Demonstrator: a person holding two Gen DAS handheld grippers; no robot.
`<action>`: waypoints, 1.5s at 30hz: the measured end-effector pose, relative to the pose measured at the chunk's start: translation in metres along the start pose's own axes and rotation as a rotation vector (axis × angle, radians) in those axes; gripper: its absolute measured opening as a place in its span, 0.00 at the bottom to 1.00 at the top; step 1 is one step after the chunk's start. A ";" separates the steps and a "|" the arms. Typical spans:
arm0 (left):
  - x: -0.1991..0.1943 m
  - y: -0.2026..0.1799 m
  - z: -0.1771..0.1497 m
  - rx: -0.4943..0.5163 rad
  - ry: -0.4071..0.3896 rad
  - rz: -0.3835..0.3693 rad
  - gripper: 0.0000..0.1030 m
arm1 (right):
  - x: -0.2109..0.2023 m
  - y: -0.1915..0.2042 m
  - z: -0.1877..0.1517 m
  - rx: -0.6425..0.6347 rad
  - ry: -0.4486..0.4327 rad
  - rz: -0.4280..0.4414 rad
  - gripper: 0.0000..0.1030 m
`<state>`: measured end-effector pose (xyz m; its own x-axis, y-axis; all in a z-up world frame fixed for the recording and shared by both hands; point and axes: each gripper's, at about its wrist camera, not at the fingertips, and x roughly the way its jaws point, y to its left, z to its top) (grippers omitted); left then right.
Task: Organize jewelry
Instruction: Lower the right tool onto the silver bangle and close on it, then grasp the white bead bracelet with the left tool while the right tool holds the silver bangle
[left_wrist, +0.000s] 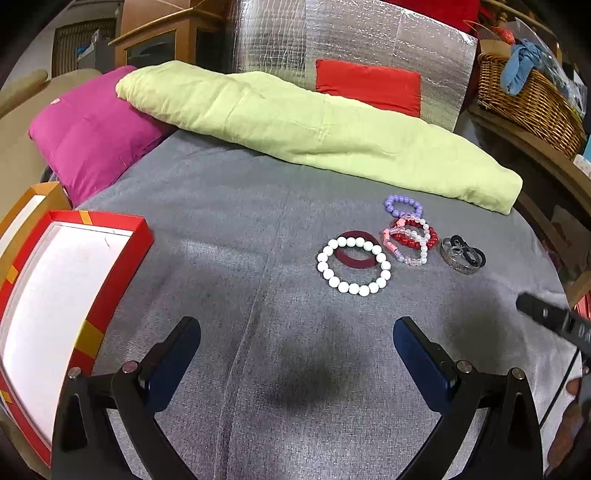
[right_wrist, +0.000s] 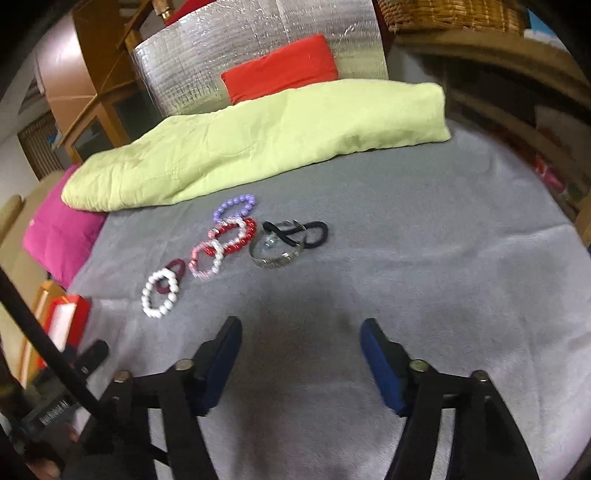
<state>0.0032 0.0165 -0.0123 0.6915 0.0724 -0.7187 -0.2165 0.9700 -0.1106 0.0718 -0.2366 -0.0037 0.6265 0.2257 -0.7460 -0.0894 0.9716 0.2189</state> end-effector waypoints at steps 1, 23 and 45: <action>0.001 0.000 0.000 -0.002 0.001 -0.006 1.00 | 0.004 0.001 0.006 0.012 0.007 0.009 0.64; 0.013 0.010 0.002 -0.046 0.015 -0.038 1.00 | 0.039 -0.011 0.024 0.137 0.116 0.069 0.02; 0.070 -0.017 0.039 -0.034 0.168 -0.039 0.65 | 0.019 -0.037 0.003 0.170 0.029 0.247 0.02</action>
<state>0.0821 0.0141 -0.0334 0.5754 -0.0077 -0.8179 -0.2170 0.9627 -0.1617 0.0895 -0.2689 -0.0239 0.5792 0.4578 -0.6745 -0.1035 0.8620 0.4962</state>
